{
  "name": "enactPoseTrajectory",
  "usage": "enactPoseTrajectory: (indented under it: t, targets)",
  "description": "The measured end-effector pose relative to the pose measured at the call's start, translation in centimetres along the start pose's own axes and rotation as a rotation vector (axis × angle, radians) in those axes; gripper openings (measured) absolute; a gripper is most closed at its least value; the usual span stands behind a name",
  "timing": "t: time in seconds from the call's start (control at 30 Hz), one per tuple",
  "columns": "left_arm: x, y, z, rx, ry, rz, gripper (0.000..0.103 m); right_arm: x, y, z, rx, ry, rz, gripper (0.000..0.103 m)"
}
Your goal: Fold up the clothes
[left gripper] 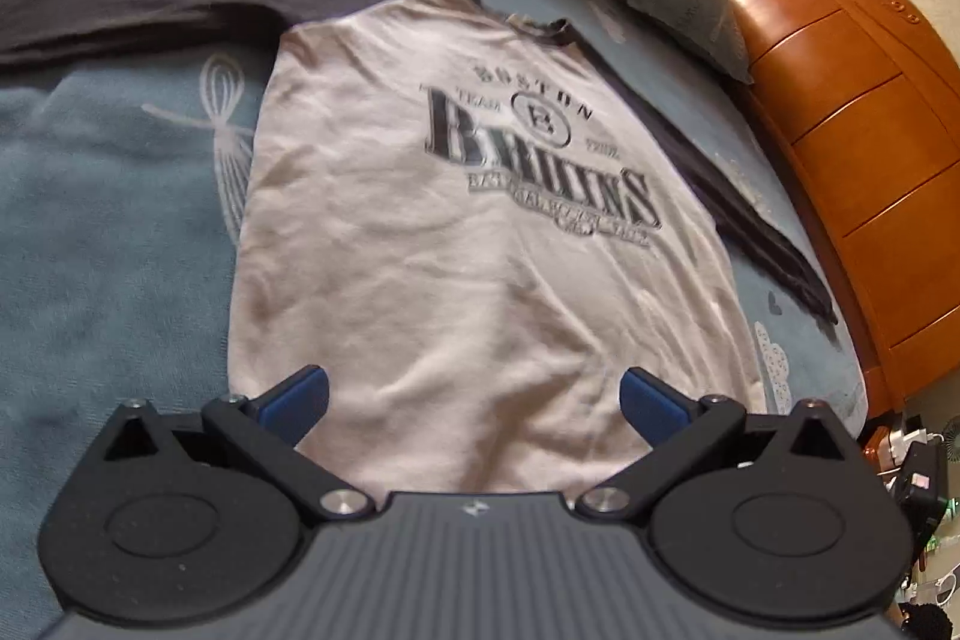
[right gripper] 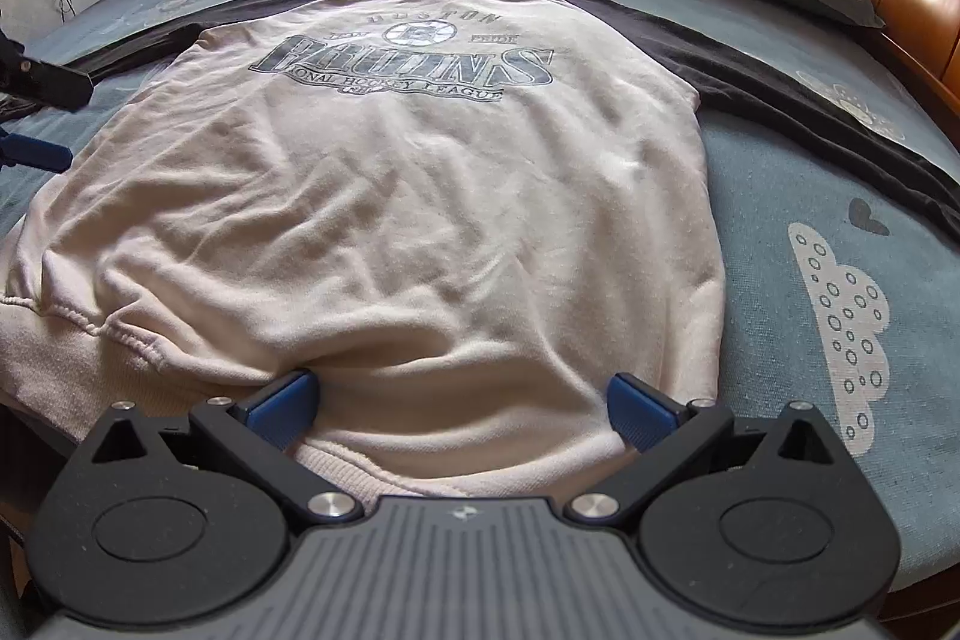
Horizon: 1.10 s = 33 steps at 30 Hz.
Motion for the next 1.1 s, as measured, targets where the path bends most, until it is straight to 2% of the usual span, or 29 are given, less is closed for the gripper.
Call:
enactPoseTrajectory:
  t: [0.03, 0.07, 0.2, 0.47, 0.73, 0.8, 0.93, 1.0, 1.1]
  targets:
    - [0.7, 0.4, 0.2, -0.016, -0.007, 0.027, 0.102, -0.1, -0.2, -0.1, 0.009, -0.005, 0.007, 0.103]
    - [0.7, 0.6, 0.2, -0.003, -0.009, 0.009, 0.102, -0.2, -0.5, -0.2, 0.018, -0.011, 0.013, 0.103]
    - [0.6, 0.4, 0.4, -0.021, -0.007, 0.005, 0.102, -1.4, -3.8, -1.9, 0.077, -0.051, -0.103, 0.103]
    - [0.8, 0.5, 0.0, -0.018, -0.030, 0.004, 0.102, 4.2, -11.5, -8.8, 0.275, -0.159, -0.138, 0.103]
    - [1.0, 0.1, 0.2, -0.032, -0.028, 0.004, 0.102, 11.3, -15.1, -13.1, 0.428, -0.315, -0.043, 0.103]
    - [1.0, 0.0, 0.2, -0.028, -0.030, 0.005, 0.102, 12.1, -16.2, -13.2, 0.395, -0.294, -0.053, 0.103]
    - [1.1, -0.1, 0.2, -0.014, -0.033, 0.007, 0.102, 12.5, -18.1, -12.7, 0.330, -0.227, -0.007, 0.103]
    - [1.0, -0.1, 0.3, -0.018, -0.027, 0.000, 0.102, 11.0, -17.9, -12.1, 0.321, -0.244, -0.008, 0.103]
    - [1.0, 0.0, 0.4, -0.018, -0.020, -0.008, 0.102, 8.1, -15.8, -10.9, 0.333, -0.280, -0.015, 0.103]
Point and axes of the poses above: each gripper's, at about its wrist camera, not at the fingertips, and x roughly the way its jaws point, z to its left, y to its underside, the point moved 3 cm from there along x, roughly the way its jaws point, and after that the axes turned 4 degrees about y, right-handed, at the moved point
